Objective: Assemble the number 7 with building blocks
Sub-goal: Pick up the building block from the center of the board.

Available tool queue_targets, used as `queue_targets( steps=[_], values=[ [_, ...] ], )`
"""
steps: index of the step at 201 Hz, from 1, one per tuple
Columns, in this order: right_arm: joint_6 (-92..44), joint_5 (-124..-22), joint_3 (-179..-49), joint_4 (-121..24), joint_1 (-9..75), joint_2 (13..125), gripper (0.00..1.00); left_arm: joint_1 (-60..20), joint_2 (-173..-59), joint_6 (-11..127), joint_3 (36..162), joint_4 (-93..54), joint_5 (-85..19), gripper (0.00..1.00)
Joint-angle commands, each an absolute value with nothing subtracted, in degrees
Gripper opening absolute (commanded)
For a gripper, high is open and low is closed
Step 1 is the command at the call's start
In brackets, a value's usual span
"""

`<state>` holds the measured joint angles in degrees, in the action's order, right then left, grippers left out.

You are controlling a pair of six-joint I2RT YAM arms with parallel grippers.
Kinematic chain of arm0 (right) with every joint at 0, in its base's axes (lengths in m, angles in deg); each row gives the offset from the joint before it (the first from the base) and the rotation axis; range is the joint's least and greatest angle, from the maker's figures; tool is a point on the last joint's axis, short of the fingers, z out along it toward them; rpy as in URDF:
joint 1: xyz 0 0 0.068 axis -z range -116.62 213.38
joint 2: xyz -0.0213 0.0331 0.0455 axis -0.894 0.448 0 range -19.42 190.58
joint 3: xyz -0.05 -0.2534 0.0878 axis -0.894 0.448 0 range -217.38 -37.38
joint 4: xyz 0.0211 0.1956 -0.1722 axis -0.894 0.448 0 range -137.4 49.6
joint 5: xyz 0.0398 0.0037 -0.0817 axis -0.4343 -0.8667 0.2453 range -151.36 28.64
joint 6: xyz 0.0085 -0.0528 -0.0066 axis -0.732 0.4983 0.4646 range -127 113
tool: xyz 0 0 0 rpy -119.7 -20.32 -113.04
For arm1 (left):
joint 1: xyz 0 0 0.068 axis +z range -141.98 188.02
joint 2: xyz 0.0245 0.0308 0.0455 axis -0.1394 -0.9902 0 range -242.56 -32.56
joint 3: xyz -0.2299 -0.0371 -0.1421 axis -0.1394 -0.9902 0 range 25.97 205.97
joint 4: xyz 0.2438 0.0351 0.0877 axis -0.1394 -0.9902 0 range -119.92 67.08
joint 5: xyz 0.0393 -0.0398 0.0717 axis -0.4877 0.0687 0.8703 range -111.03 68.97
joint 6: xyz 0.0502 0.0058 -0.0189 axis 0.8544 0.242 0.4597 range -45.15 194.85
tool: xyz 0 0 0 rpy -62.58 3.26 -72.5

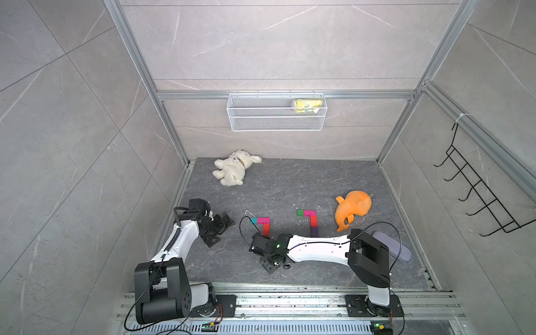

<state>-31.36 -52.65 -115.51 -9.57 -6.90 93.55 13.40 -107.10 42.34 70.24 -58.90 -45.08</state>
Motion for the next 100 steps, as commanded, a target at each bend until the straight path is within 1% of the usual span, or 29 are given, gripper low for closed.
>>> queue_targets(
  steps=[1,100],
  values=[
    [-31.2,-52.4,-117.5,-7.1,-7.3,95.1,0.52,13.3,-106.9,43.8,70.7,-60.3,-44.7,1.00],
    [-31.8,-53.1,-118.9,-4.8,-8.0,96.8,0.47,13.3,-106.7,43.7,70.7,-60.2,-45.0,1.00]
  ],
)
